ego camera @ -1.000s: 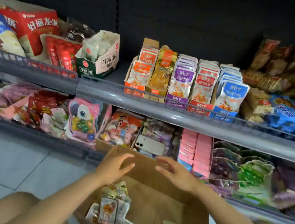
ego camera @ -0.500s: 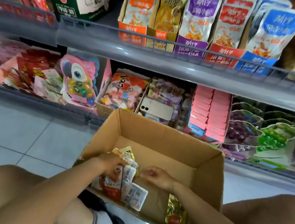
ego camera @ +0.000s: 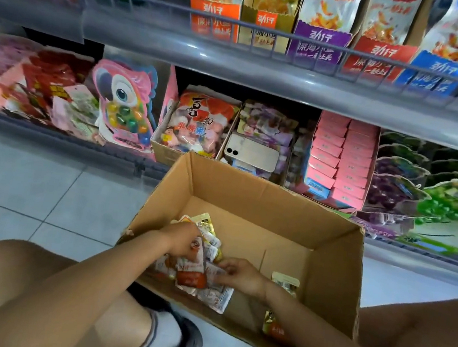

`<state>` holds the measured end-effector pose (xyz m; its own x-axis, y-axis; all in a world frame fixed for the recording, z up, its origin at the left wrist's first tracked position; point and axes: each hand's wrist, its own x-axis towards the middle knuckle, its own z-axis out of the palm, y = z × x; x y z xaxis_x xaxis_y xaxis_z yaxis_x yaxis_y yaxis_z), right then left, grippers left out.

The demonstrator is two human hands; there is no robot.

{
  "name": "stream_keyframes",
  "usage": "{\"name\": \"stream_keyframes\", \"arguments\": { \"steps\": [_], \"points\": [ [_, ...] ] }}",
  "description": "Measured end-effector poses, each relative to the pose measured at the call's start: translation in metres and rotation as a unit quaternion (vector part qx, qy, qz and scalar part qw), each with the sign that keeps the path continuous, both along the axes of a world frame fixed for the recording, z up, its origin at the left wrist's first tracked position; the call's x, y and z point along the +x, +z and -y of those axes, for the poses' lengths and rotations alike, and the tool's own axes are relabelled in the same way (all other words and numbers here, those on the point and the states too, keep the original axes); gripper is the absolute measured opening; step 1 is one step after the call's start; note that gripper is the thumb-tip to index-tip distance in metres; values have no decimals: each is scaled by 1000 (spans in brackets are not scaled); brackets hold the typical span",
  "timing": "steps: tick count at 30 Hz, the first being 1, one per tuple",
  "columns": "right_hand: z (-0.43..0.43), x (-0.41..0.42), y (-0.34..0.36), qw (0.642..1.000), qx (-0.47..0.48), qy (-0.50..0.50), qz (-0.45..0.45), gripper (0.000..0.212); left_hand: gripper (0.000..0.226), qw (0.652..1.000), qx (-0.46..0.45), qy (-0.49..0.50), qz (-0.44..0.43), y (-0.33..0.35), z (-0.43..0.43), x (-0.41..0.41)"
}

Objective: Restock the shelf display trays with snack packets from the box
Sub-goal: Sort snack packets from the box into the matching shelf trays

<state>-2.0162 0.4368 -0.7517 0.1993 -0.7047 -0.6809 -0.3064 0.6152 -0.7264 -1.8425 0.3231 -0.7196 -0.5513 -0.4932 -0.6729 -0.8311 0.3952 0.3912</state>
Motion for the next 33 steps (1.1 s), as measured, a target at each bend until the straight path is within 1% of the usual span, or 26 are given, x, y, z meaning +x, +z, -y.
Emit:
{"name": "stream_keyframes", "arguments": {
  "steps": [3,7,9,11,14,17,18,20,25,27,28,30,32,33],
  "points": [
    [10,-13,24,998,-22,-47,36,24,26,991,57,92,-74,21,6,-3],
    [18,-28,55,992,-69,-88,51,18,25,972,80,172,-141,53,8,-15],
    [18,-36,69,988,-81,-118,62,20,20,960,85,203,-175,67,7,-21],
    [17,-42,81,981,-83,-155,78,26,17,947,70,241,-199,79,5,-26],
    [12,-48,93,972,-91,-198,84,32,23,924,61,305,-224,89,-2,-33],
    [4,-51,104,962,-89,-238,97,31,20,903,65,350,-239,96,-12,-36],
    [2,-54,107,960,-90,-246,101,30,19,891,67,373,-252,99,-14,-37],
    [-1,-59,114,952,-106,-265,109,29,20,853,72,433,-282,108,-16,-36],
    [-3,-71,130,932,-146,-321,86,27,15,728,45,582,-361,128,-13,-28],
    [1,-74,135,915,-165,-356,96,28,16,691,69,599,-399,137,-14,-27],
    [3,-74,139,908,-177,-366,98,29,19,682,88,597,-414,140,-15,-28],
    [7,-69,151,902,-218,-364,82,29,24,679,132,580,-429,147,-19,-33],
    [12,-58,168,898,-281,-335,48,24,26,675,193,561,-438,155,-26,-41],
    [14,-52,176,897,-317,-307,23,23,26,664,228,555,-446,158,-31,-45]
  ]
}}
